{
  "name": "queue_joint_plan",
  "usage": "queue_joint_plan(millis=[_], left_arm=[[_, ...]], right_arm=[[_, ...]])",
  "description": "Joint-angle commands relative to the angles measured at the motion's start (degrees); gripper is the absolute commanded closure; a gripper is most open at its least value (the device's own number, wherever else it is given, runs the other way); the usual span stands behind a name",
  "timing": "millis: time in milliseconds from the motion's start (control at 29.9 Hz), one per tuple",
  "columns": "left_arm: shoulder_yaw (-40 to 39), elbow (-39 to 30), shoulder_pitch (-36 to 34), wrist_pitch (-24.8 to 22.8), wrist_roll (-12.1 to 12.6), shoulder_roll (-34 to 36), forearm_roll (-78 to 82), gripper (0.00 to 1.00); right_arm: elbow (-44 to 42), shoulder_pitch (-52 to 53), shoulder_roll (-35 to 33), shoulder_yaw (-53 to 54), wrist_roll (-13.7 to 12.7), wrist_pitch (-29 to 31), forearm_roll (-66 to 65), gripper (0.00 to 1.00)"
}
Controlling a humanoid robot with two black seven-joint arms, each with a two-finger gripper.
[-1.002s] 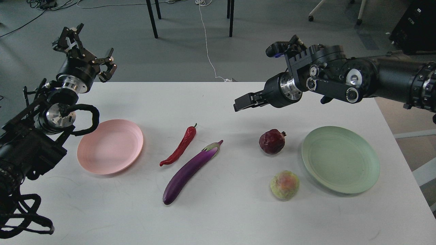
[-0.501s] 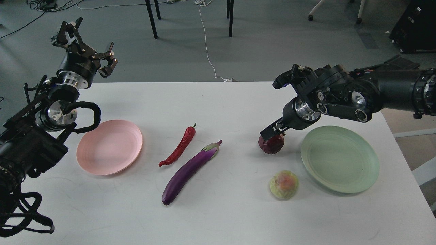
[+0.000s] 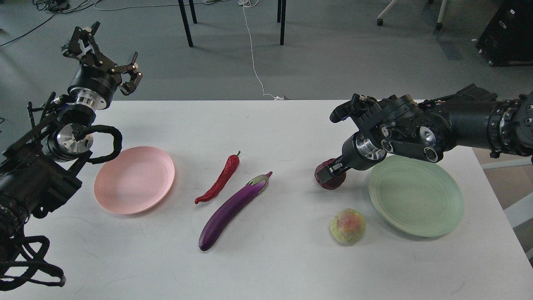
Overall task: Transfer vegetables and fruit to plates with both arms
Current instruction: 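Carry the pomegranate onto the green plate and release it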
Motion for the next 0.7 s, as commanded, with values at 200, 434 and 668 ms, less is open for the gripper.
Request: queue_joint_plan(millis=[200, 434, 668], left_arm=[[0.1, -0.01, -0.01, 0.05, 0.0, 0.09, 0.0, 0.02], [0.1, -0.01, -0.01, 0.05, 0.0, 0.26, 0.0, 0.02], [0.18, -0.01, 0.07, -0.12, -1.92, 0.7, 0.18, 0.02]], right_arm=[[1.03, 3.91, -2.0, 0.33, -0.21, -0.06, 0.7, 0.54], [7.17, 9.72, -11.4, -0.11, -0.64, -0.05, -0.78, 0.54], [12.54, 8.93, -23.53, -1.51, -1.52, 0.12, -9.13, 0.52]])
